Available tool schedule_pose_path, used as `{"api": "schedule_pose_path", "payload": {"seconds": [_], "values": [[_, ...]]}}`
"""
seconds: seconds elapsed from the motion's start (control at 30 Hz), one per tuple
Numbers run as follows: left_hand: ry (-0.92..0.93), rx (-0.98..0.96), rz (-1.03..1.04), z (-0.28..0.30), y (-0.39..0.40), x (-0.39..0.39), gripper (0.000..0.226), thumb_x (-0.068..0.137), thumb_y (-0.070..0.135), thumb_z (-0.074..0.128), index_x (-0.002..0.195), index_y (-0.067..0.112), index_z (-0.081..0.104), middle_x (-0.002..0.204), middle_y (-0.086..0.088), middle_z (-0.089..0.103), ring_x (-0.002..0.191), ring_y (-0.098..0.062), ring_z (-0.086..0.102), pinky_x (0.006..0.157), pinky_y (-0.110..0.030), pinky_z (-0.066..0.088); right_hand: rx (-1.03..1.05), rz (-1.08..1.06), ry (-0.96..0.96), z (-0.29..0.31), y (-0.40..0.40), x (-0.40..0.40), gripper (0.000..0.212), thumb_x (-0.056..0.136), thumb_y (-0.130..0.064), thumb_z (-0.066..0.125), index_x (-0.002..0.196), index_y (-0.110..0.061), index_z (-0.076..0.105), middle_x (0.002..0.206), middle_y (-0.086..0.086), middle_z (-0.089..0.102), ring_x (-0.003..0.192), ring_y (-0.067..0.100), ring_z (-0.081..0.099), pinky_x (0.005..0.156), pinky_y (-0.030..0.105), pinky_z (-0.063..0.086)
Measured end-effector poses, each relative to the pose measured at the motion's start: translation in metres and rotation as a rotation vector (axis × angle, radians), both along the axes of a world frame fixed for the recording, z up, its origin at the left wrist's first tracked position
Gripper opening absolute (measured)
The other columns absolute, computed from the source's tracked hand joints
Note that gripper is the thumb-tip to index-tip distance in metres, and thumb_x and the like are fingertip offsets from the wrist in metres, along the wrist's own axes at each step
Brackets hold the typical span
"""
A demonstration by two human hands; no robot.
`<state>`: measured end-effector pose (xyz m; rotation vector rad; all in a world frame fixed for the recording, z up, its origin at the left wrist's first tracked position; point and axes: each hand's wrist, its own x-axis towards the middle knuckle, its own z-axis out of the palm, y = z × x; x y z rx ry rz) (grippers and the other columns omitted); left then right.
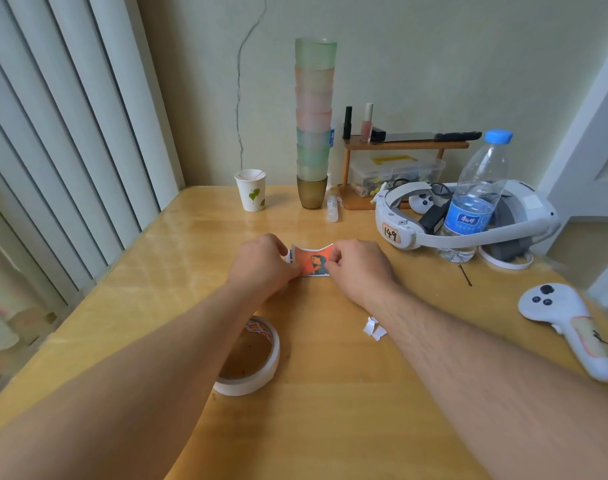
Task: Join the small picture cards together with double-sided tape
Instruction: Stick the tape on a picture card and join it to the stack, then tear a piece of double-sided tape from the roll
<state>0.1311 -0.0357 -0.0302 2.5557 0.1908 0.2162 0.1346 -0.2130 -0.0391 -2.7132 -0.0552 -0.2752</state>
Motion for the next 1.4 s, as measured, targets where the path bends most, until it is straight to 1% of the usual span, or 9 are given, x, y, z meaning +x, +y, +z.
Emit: {"api": "schedule_pose_path", "payload": {"seconds": [0.23, 0.43, 0.57, 0.7, 0.87, 1.0, 1.13, 1.23, 1.4], "values": [[0.058, 0.014, -0.022, 0.003, 0.002, 0.006, 0.045, 0.080, 0.046, 0.080, 0.114, 0.023, 0.062, 0.087, 0.004, 0.067, 0.074, -0.011, 0.069, 0.062, -0.030, 0.057, -0.070, -0.004, 0.026, 0.002, 0.002, 0.004, 0.010, 0.098, -0.033, 0.061, 0.091, -0.028, 0.066, 0.096, 0.000, 0.068, 0.086, 0.025, 0.064, 0.078, 0.039, 0.058], [0.087, 0.034, -0.031, 0.004, -0.002, 0.004, 0.044, 0.087, 0.045, 0.076, 0.119, 0.020, 0.059, 0.100, -0.001, 0.069, 0.081, -0.015, 0.063, 0.054, -0.029, 0.044, -0.167, -0.032, 0.041, 0.004, 0.000, -0.002, 0.019, 0.102, -0.039, 0.053, 0.105, -0.031, 0.070, 0.101, -0.001, 0.067, 0.094, 0.026, 0.061, 0.079, 0.037, 0.052], [0.102, -0.034, -0.052, 0.013, -0.001, -0.006, 0.039, 0.096, 0.042, 0.065, 0.128, 0.020, 0.059, 0.116, -0.005, 0.066, 0.098, -0.024, 0.060, 0.073, -0.033, 0.050, -0.259, -0.003, 0.089, 0.009, 0.003, -0.013, 0.032, 0.104, -0.049, 0.045, 0.114, -0.032, 0.069, 0.113, 0.000, 0.067, 0.108, 0.029, 0.057, 0.083, 0.040, 0.039], [0.116, -0.218, -0.252, 0.041, 0.019, -0.047, 0.028, 0.096, 0.051, 0.066, 0.117, 0.032, 0.066, 0.108, -0.001, 0.072, 0.091, -0.022, 0.068, 0.082, -0.038, 0.059, -0.195, 0.086, 0.075, 0.024, 0.002, -0.051, 0.034, 0.103, -0.049, 0.045, 0.132, -0.039, 0.059, 0.122, 0.000, 0.056, 0.121, 0.030, 0.047, 0.092, 0.045, 0.036], [0.187, -0.122, -0.476, 0.059, 0.055, -0.124, 0.022, 0.087, 0.054, 0.078, 0.092, 0.033, 0.074, 0.088, 0.005, 0.075, 0.086, -0.017, 0.069, 0.081, -0.036, 0.058, 0.079, 0.198, -0.071, 0.023, 0.007, -0.122, 0.036, 0.098, -0.032, 0.053, 0.131, -0.044, 0.058, 0.111, -0.011, 0.050, 0.115, 0.023, 0.048, 0.097, 0.040, 0.042], [0.348, 0.111, -0.656, 0.051, 0.064, -0.158, 0.051, 0.063, 0.064, 0.086, 0.107, 0.053, 0.064, 0.090, 0.018, 0.067, 0.084, -0.005, 0.063, 0.083, -0.029, 0.057, 0.189, 0.266, -0.053, 0.004, 0.007, -0.157, 0.027, 0.096, -0.024, 0.059, 0.116, -0.038, 0.070, 0.098, -0.016, 0.051, 0.103, 0.016, 0.053, 0.094, 0.036, 0.046], [0.156, 0.349, -0.621, 0.038, 0.056, -0.165, 0.050, 0.084, 0.051, 0.072, 0.126, 0.058, 0.047, 0.092, 0.021, 0.066, 0.084, 0.001, 0.061, 0.075, -0.017, 0.053, 0.293, 0.292, -0.121, 0.000, 0.004, -0.157, 0.021, 0.095, -0.021, 0.062, 0.105, -0.033, 0.076, 0.095, -0.013, 0.062, 0.071, -0.004, 0.047, 0.078, 0.022, 0.042], [-0.026, 0.193, -0.589, 0.032, 0.050, -0.162, 0.037, 0.093, 0.047, 0.070, 0.125, 0.049, 0.051, 0.082, 0.020, 0.072, 0.073, -0.002, 0.065, 0.070, -0.020, 0.054, 0.349, 0.309, -0.151, 0.002, 0.003, -0.157, 0.018, 0.093, -0.020, 0.067, 0.104, -0.029, 0.079, 0.091, -0.017, 0.065, 0.074, -0.007, 0.054, 0.071, 0.005, 0.034], [-0.097, -0.454, -0.626, 0.027, 0.034, -0.163, 0.060, 0.084, 0.007, 0.083, 0.122, 0.040, 0.050, 0.084, -0.002, 0.074, 0.063, -0.017, 0.057, 0.062, -0.027, 0.052, 0.415, 0.403, -0.246, 0.004, -0.006, -0.159, 0.030, 0.094, -0.024, 0.068, 0.122, -0.035, 0.072, 0.098, -0.026, 0.060, 0.083, 0.005, 0.056, 0.074, 0.010, 0.040]]}}
